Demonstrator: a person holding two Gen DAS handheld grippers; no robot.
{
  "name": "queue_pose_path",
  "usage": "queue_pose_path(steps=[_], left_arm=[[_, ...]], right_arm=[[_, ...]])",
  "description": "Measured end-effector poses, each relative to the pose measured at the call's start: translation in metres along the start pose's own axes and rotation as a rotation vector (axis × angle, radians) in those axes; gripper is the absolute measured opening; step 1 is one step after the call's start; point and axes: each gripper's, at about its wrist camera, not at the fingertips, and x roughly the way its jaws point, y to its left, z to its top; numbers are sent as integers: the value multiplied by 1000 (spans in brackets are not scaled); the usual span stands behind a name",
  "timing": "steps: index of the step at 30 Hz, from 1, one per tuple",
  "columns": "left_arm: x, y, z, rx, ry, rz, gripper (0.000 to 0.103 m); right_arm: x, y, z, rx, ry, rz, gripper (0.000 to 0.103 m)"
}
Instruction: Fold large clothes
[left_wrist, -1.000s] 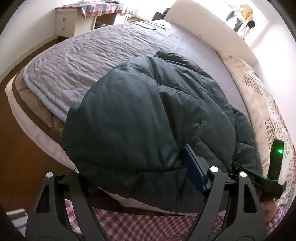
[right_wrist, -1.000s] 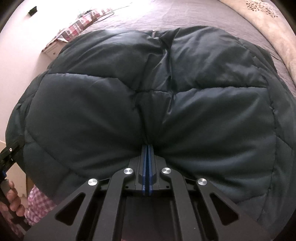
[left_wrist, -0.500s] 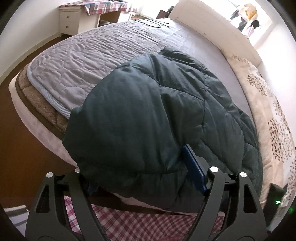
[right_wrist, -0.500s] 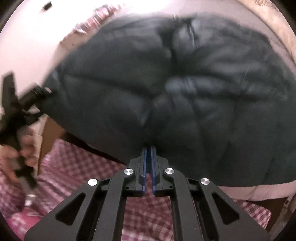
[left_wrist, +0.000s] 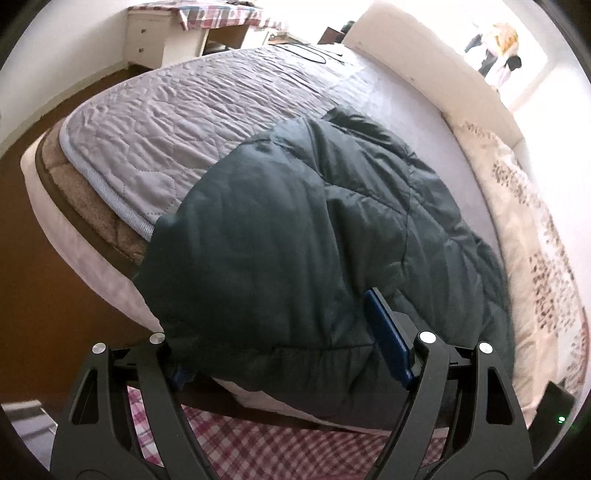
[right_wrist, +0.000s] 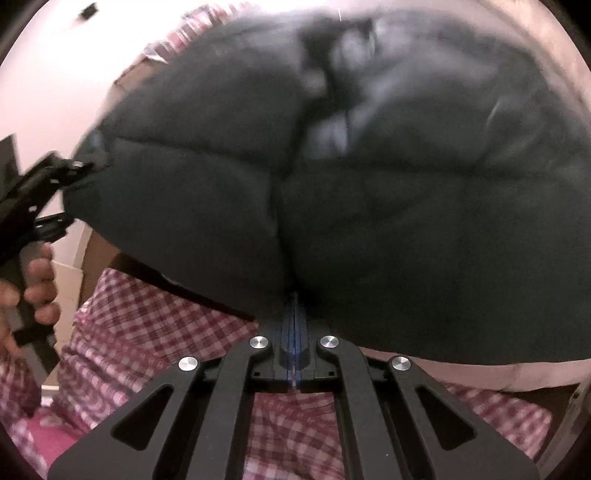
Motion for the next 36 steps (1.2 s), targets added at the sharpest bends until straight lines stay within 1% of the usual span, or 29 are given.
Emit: queue_pose_path(steps=[2,4,5,6,8,10,12,14,16,20,23,26,27,29,32,36], left_arm=[[0,1,-1,-15,-8,-11,78],[-1,0,-2,-5,-30,7,66],[-2,-2,-3,10,-37,23,59],[-3,-4,-3,30,-45,28,55],[-6,-7,-3,60,-65,29,39],[-10,-12,-3,100,-85,35,30],[-12,-16,-3,126,-100,42,24],[-14,-20,-4,155,-114,56,23],[-16,-22,-6,172,-125,63,22],[-22,-20,-5,151,-127,40,20],[-24,-21,-4,149,-130,25,19],[-31,-24,-4,150,-140,-7,19],[-33,-26,-5,155,-146,-16,18],[-38,-31,-6,167,-161,-28,18],[-48,-41,-7,192,-185,-45,17],[-57,-51,-4,195,-186,-64,17]], right_arm=[[-19,-8,0,21,-53,-3,0],[-37,-21,2,55,-122,-33,0],[-41,-28,3,72,-140,-35,0],[-48,-38,5,103,-158,-44,0],[-54,-57,6,160,-176,-45,0],[-51,-65,6,201,-177,-45,1],[-53,-73,8,230,-180,-29,6],[-48,-69,10,242,-178,4,6],[-44,-59,18,222,-176,49,6],[-33,-33,43,148,-158,102,6],[-7,-15,57,98,-116,83,6],[26,-8,63,71,-33,20,6],[33,-9,64,67,-21,9,6],[44,-9,66,54,-12,-6,4],[50,-7,67,24,-16,-21,4],[53,-12,67,41,-22,-4,4]])
